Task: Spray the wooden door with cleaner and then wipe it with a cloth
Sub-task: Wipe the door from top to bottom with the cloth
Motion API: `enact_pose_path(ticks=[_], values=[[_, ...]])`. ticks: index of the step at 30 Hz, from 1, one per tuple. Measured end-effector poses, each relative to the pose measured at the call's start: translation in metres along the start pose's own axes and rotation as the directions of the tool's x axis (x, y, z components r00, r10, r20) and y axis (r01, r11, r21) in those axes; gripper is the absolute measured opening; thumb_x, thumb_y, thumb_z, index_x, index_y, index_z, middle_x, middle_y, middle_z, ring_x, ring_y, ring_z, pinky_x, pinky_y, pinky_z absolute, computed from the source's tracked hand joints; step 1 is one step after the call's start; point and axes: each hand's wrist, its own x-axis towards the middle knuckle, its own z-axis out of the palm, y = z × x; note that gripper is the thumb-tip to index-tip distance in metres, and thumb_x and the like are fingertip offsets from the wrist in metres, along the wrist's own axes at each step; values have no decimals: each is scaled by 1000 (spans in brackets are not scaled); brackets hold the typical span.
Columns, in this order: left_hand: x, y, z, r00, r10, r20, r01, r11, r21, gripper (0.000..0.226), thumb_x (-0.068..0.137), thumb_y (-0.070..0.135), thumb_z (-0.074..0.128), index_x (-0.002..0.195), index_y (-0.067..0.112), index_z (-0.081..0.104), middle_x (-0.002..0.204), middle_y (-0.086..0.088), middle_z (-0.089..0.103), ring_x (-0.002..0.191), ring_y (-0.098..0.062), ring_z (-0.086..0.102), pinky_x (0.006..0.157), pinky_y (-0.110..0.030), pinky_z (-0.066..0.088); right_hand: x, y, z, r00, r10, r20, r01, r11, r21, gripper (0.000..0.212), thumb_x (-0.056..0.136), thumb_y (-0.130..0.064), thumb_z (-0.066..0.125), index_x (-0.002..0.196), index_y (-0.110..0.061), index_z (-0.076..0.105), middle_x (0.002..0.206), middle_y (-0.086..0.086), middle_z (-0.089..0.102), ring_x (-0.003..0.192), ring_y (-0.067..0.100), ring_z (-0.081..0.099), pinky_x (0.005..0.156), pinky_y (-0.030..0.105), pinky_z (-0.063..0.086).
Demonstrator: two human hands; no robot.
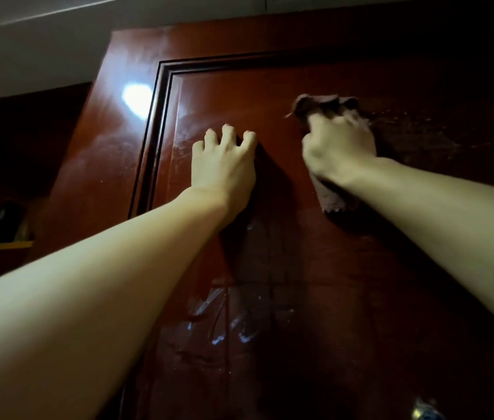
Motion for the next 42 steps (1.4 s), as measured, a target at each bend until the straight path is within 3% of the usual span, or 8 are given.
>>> enact_pose_path(ticks=[4,6,10,16,24,35,38,42], values=[[2,2,-3,999,-7,-36,7,1000,0,49,87,14,51,135,13,40,132,-19,46,117,-45,45,91,-49,38,7,-38,17,964,-264,35,263,964,31,45,99,-28,32,142,-20,41,151,10,40,141,29,29,120,41,13],[5,9,-5,998,-47,-28,46,998,-36,47,88,17,50,133,10,40,129,-21,46,115,-45,45,92,-48,37,13,-39,21,953,-302,29,301,953,45,45,100,-30,29,143,-24,38,154,4,36,144,26,24,121,43,10],[17,34,-7,992,-119,-31,115,987,-114,44,93,23,43,133,7,37,132,-24,40,119,-43,41,96,-48,33,23,11,10,993,-116,-1,116,993,7,52,97,-31,32,148,-25,32,156,12,31,146,31,21,121,43,10],[28,70,-4,999,-39,37,44,989,-141,51,97,37,36,147,29,25,147,-21,27,132,-47,26,107,-58,23,10,81,-10,992,122,-28,-123,991,-51,42,99,-28,30,136,-18,46,141,21,48,138,39,30,117,47,18],[37,77,-11,998,-63,-3,62,989,-136,41,97,41,37,135,25,40,131,-23,41,122,-43,38,99,-53,30,12,46,3,983,-181,25,181,983,23,47,102,-34,27,148,-24,34,157,5,30,147,28,17,122,43,6],[39,102,-12,998,-18,-61,12,995,-101,47,97,48,36,129,14,45,136,-12,46,123,-42,41,95,-51,34,-7,147,-28,987,158,-37,-160,985,-66,41,101,-28,30,135,-13,47,142,20,46,136,38,33,112,46,24],[39,107,-11,998,-48,-41,42,991,-130,48,97,48,36,130,15,44,137,-11,46,125,-41,40,97,-51,33,-6,128,-25,997,78,-6,-78,995,-56,42,101,-29,33,139,-15,44,145,21,43,137,38,31,113,43,22],[36,108,-9,998,-57,-35,51,989,-142,51,97,50,33,133,15,43,140,-14,43,130,-43,37,99,-54,32,-5,83,-8,982,-179,58,178,984,9,48,102,-34,30,148,-20,36,154,11,34,144,31,24,120,41,12]])
